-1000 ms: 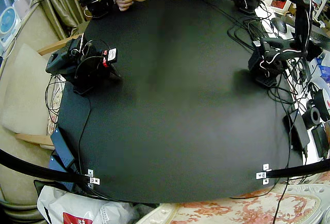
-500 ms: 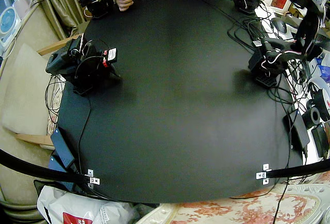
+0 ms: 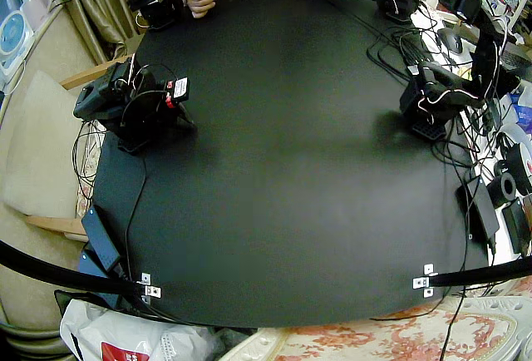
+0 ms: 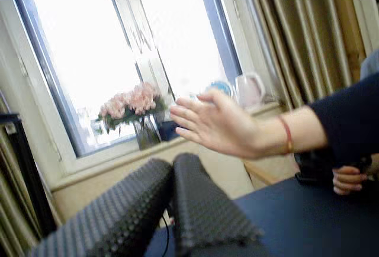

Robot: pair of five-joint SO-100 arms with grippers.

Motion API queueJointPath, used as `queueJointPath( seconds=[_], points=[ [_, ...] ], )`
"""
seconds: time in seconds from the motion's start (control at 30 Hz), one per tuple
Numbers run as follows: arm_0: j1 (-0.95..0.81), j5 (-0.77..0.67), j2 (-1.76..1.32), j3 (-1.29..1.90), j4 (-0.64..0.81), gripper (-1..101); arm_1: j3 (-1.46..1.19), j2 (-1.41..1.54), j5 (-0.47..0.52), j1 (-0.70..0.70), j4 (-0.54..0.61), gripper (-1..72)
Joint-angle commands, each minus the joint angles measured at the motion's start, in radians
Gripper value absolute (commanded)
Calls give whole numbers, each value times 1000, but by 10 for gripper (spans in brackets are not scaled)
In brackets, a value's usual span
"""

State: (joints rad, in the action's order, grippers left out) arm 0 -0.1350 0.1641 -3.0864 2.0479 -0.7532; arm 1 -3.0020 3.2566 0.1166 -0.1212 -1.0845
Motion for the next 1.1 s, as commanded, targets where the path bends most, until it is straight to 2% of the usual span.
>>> queueJointPath(
  seconds=[0.0,0.03,0.1,0.13,0.2,0.3,0.33,0.4,0.5,0.53,0.6,0.63,0.67,0.7,0.73,0.77,0.8,0.83,0.9,0.93,0.97,1.0,1.07],
  points=[
    [-23,87,176,-233,-433,-2,8,15,12,-8,14,-3],
    [29,91,281,-301,-568,-2,8,15,14,-9,14,-3],
    [77,58,339,-423,-698,-2,8,15,14,-9,14,-3],
    [104,-17,356,-449,-698,-2,8,15,14,-9,14,-3],
    [176,-310,250,-307,-388,-2,8,15,14,-9,14,-3],
    [229,-583,71,-130,-118,-2,8,15,14,-9,14,-3],
    [224,-627,-3,-54,-37,-2,8,15,15,-11,14,-3],
    [225,-649,-66,15,21,-2,8,15,15,-18,15,-3],
    [25,-445,-60,14,-75,-2,6,17,14,-21,20,-3],
    [-9,-426,-64,14,-150,-2,5,17,12,-21,20,-3],
    [-38,-434,-153,95,-213,275,5,17,12,-21,20,-3],
    [-86,-374,-153,97,-210,457,5,17,11,-21,21,-3],
    [-87,-374,-153,98,-201,446,5,17,11,-21,21,-3],
    [-66,-416,-153,97,-190,205,5,17,11,-21,21,-3],
    [-52,-425,-153,101,-178,25,5,17,11,-21,21,-3],
    [-51,-419,-149,106,-187,0,5,17,11,-21,21,-3],
    [-51,-408,-152,104,-183,61,5,17,11,-21,21,-3],
    [-110,-318,-149,97,-183,407,5,17,11,-21,21,-3],
    [-124,-301,-143,87,-175,444,5,17,11,-21,21,-3],
    [-118,-325,-141,87,-173,385,5,17,11,-21,21,-3],
    [-100,-357,-141,92,-170,248,5,17,11,-21,21,-3],
    [-78,-373,-133,92,-189,0,5,17,11,-21,21,-3],
    [-97,-337,-97,83,-310,0,5,17,9,-21,21,-3]
  ],
)
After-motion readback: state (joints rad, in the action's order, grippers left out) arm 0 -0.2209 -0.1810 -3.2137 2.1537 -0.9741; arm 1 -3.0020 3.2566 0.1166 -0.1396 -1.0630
